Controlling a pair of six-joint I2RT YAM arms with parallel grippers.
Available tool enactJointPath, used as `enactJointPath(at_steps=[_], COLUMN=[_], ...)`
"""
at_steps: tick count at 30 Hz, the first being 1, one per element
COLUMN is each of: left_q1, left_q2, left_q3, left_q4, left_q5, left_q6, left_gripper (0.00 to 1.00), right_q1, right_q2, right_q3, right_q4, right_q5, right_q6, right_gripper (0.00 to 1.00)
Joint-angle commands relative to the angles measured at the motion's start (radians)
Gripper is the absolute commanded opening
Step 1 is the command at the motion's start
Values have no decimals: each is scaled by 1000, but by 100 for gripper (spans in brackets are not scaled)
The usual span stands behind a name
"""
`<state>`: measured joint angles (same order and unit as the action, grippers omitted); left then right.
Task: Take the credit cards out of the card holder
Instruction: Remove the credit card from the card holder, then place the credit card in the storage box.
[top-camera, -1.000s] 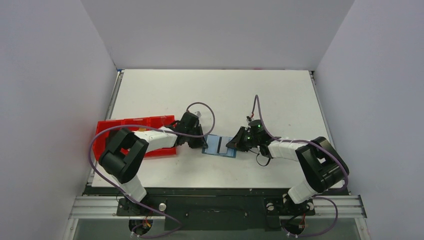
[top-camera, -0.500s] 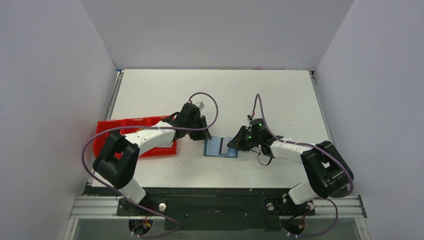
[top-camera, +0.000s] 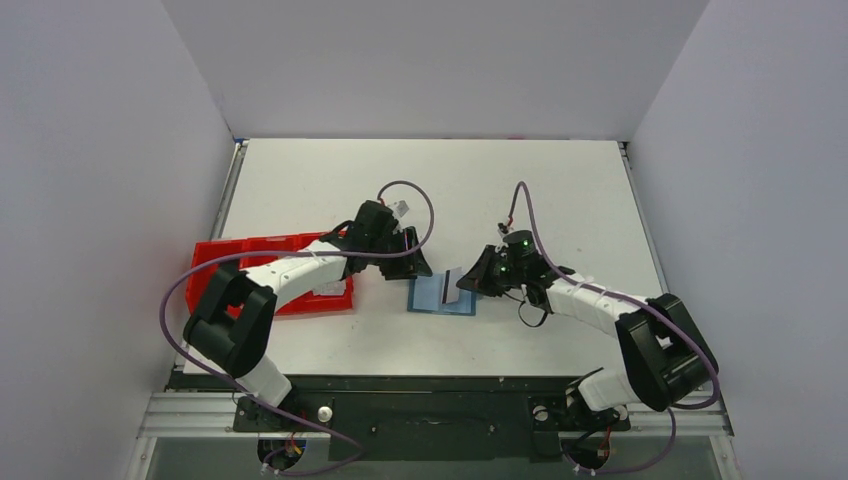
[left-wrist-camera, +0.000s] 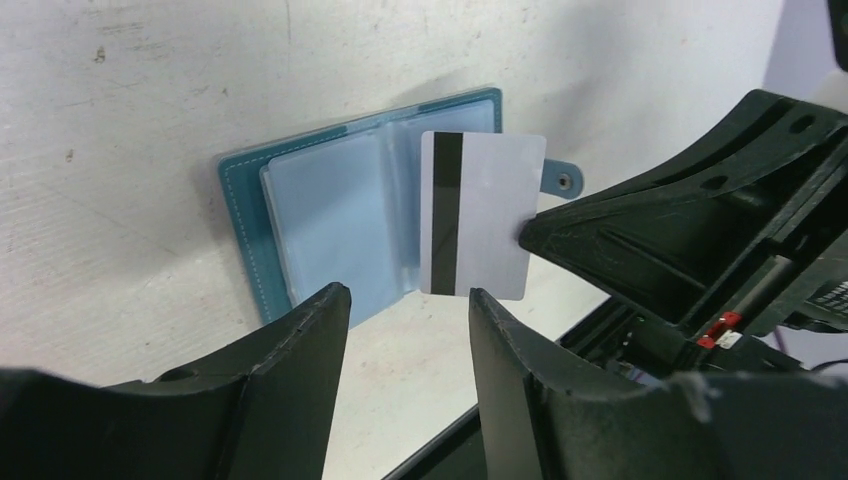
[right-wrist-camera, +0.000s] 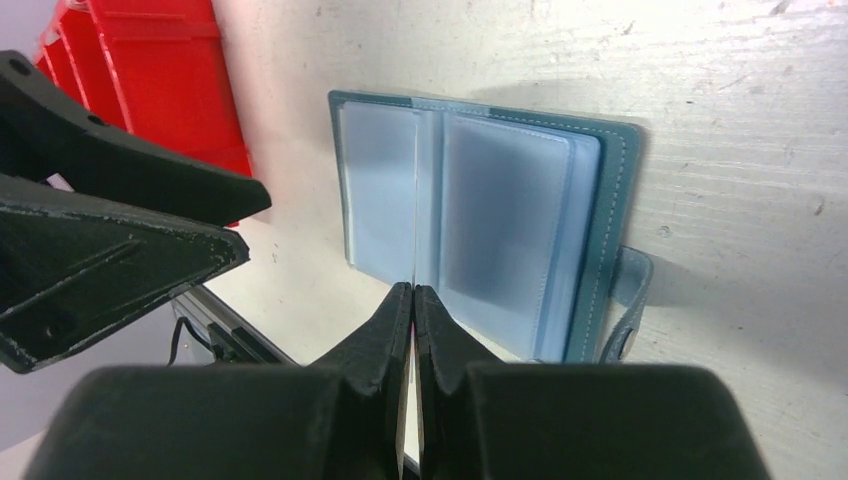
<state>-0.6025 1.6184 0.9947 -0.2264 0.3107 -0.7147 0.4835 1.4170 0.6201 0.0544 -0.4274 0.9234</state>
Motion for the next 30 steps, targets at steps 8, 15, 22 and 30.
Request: enactJointPath(at_steps=[8,15,22,30], left_q1=[98,112,112,116], left_q2=[-16,8,21,15], left_q3=[-51,-80,-88,-93], left_q4=[271,414,431,417], left_q5=[280,379,396,373], left_q6=[-132,-207,-224,-219], left_gripper=[46,46,46,46], right_q1=[-37,-41,-55,-60], right_q2=[-87,-96,-98,-115], right_q3=[83,90,85,82], right_q4=[31,70,119,124], right_q5=[-100,-145,-188,-194], right_q6=[41,76,119,126], right_gripper=[0,0,0,0])
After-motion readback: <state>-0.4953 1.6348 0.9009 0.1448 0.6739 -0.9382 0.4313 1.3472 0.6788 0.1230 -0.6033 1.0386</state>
